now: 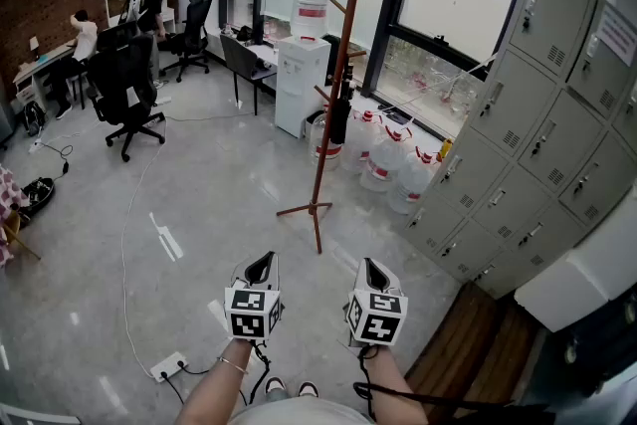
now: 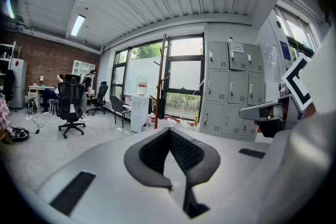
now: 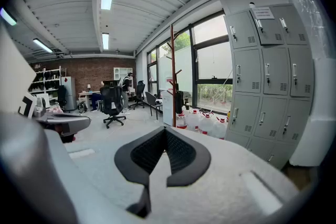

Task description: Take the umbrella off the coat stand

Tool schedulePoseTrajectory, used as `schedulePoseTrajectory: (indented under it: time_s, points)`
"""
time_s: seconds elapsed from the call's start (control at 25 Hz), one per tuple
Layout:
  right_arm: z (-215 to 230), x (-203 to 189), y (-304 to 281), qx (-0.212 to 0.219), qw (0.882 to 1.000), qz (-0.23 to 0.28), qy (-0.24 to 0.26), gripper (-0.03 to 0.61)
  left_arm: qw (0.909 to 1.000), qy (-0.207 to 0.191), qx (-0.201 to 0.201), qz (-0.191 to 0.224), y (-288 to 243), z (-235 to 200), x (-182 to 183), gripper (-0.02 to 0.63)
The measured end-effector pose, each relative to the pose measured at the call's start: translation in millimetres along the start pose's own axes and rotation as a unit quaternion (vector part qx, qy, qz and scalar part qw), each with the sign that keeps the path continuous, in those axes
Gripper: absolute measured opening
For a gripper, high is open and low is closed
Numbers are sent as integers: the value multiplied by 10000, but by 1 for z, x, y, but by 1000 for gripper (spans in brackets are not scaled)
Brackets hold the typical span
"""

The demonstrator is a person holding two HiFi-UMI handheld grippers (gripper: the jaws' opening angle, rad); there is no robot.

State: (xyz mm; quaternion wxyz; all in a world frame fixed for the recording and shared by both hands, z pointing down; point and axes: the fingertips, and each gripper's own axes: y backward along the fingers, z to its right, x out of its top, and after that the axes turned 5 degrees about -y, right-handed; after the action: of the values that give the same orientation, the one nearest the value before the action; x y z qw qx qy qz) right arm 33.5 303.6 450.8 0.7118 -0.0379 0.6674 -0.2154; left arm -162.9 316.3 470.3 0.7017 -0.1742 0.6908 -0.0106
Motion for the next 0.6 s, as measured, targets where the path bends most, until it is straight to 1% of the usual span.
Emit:
schedulePoseTrajectory:
  time_s: [0.32, 0.6]
  points:
    - [-13, -7, 6, -30, 10000, -26, -11, 5, 9999, 90, -5, -104, 11, -12, -14, 5]
    - [-26, -8, 5, -89, 9999, 41, -98, 5, 9998, 93, -106, -111, 15, -23, -17, 5]
